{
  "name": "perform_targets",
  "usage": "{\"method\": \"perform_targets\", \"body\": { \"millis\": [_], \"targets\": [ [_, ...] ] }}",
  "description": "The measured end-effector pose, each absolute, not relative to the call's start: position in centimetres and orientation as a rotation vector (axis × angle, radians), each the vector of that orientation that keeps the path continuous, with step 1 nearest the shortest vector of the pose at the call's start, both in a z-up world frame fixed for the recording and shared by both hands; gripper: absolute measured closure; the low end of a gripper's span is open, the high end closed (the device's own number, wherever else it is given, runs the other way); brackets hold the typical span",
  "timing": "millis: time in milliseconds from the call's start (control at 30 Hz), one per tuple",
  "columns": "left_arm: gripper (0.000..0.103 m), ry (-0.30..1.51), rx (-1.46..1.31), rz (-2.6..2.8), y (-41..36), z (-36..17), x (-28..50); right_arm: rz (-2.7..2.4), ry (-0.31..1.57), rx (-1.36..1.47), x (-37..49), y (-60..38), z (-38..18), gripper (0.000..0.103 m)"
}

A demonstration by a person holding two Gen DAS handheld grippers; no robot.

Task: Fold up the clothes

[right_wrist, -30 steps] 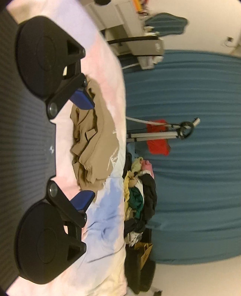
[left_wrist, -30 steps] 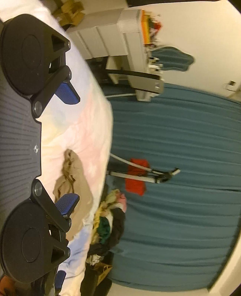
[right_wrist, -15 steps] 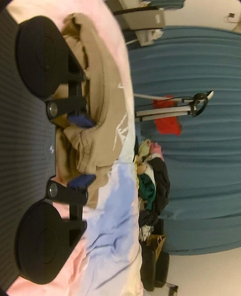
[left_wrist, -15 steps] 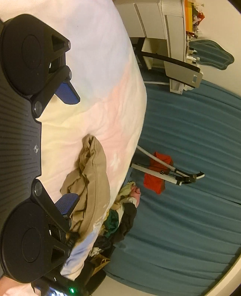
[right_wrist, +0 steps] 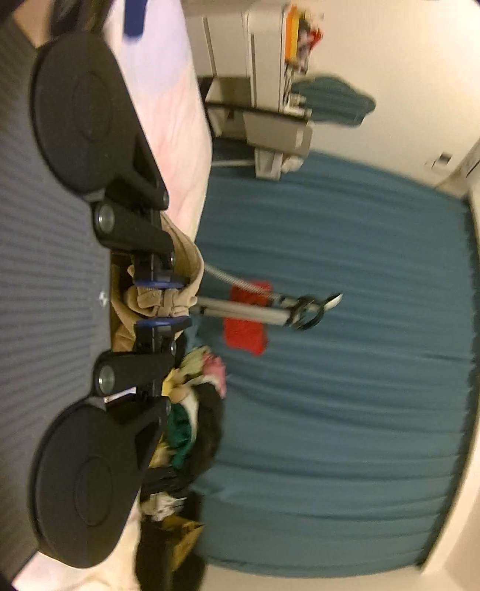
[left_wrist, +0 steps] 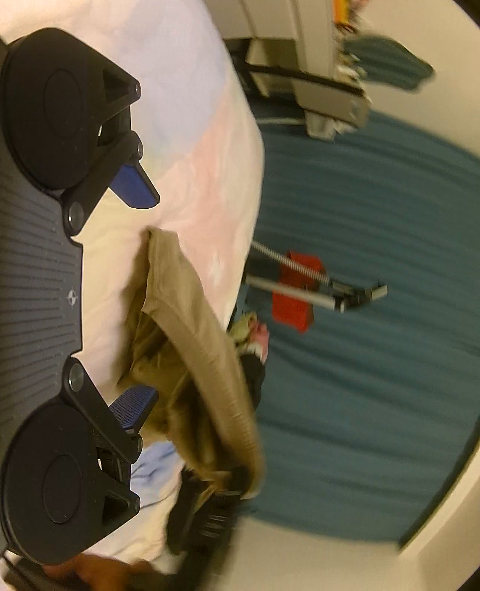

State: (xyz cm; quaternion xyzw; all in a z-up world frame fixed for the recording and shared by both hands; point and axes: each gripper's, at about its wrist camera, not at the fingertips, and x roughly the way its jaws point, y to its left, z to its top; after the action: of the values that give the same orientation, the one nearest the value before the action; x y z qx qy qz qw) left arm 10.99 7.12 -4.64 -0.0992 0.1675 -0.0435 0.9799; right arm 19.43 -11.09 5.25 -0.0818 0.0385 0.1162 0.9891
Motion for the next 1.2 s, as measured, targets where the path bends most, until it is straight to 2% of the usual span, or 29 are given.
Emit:
{"method": "perform_targets", "body": {
  "millis": [333, 433, 467, 500, 533, 600, 667, 933, 1067, 1200],
  "targets": [
    [0.000, 0.334, 0.053, -0.221, -0.7, -6.7, 8.4, 0.357, -0.023, -0.048, 8.9, -14.0, 13.4, 0.086],
    [0.008, 0.372, 0.152, -0.185, -2.3, -7.9, 8.6, 0.340, -0.044, 0.030, 7.1, -16.1, 13.7, 0.086],
    [0.020, 0.379, 0.172, -0.196, -2.5, -8.1, 8.5, 0.326, -0.045, 0.052, 6.9, -16.8, 13.5, 0.086],
    [0.037, 0.384, 0.193, -0.207, -2.7, -8.3, 8.4, 0.301, -0.037, 0.070, 7.0, -17.7, 13.1, 0.086],
    [0.043, 0.387, 0.209, -0.212, -2.5, -8.2, 7.9, 0.277, -0.024, 0.087, 7.1, -18.6, 12.6, 0.086],
    [0.069, 0.389, 0.192, -0.209, -1.6, -7.6, 7.4, 0.231, 0.049, 0.131, 8.3, -20.6, 11.1, 0.086],
    [0.084, 0.396, 0.106, -0.240, 0.2, -6.3, 7.0, 0.213, 0.151, 0.203, 9.5, -22.5, 9.8, 0.086],
    [0.087, 0.530, -0.154, -0.413, 6.4, -2.8, 10.4, 0.216, 0.611, 0.334, 15.6, -24.2, 3.8, 0.084],
    [0.084, 0.684, -0.282, -0.402, 8.3, -3.8, 16.7, 0.232, 0.738, 0.377, 17.6, -23.2, 1.2, 0.084],
    [0.077, 0.796, -0.365, -0.352, 8.6, -7.6, 21.1, 0.185, 0.815, 0.425, 18.8, -23.6, -0.9, 0.077]
  ]
}}
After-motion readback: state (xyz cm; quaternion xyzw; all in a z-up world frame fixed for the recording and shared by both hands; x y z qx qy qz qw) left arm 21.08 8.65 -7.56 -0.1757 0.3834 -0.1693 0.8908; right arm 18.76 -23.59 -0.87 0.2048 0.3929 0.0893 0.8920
